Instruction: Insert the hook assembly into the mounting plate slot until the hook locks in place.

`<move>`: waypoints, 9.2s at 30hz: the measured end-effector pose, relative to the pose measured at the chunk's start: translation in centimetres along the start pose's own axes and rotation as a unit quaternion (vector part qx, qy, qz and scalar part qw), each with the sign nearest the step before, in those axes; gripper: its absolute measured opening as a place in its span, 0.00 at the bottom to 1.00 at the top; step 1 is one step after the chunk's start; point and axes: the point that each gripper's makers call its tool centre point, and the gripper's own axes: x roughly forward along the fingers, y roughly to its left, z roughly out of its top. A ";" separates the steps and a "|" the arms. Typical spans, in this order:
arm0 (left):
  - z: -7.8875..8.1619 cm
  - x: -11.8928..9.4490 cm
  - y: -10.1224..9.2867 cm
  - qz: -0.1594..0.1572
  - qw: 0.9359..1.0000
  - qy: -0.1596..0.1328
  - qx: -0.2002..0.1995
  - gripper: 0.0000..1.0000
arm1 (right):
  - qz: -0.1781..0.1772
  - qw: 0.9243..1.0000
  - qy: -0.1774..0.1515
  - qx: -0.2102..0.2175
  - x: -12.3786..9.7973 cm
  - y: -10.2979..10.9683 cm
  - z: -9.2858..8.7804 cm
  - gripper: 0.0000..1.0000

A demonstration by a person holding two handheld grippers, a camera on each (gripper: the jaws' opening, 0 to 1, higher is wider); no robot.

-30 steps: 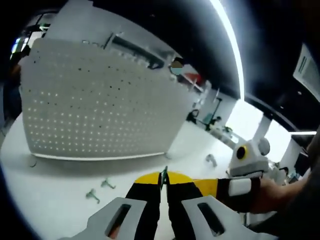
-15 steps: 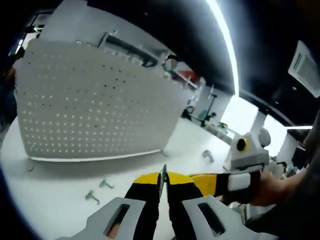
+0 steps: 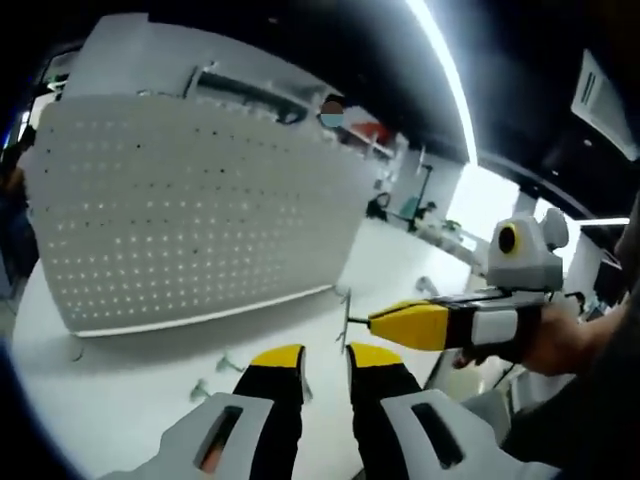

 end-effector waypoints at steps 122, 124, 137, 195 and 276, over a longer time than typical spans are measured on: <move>1.2 -4.8 -0.9 -0.045 0.996 -0.052 0.053 0.54 | 0.000 0.996 -0.029 -0.089 2.2 4.9 2.2 0.00; 1.1 -4.9 -0.9 -0.046 0.996 -0.051 0.054 0.57 | -0.001 0.995 -0.029 -0.092 2.2 4.9 2.2 0.00; 1.8 -5.1 -0.1 -0.019 0.995 -0.075 0.054 0.77 | -0.013 0.993 -0.041 -0.107 3.3 3.5 3.0 0.00; 0.8 -3.5 4.2 0.026 0.997 -0.067 0.003 0.89 | -0.203 0.949 -0.180 -0.162 10.2 -13.4 14.5 0.00; 1.5 -5.0 5.6 0.048 0.996 -0.079 -0.001 0.85 | -0.263 0.921 -0.240 -0.158 11.2 -15.2 21.4 0.11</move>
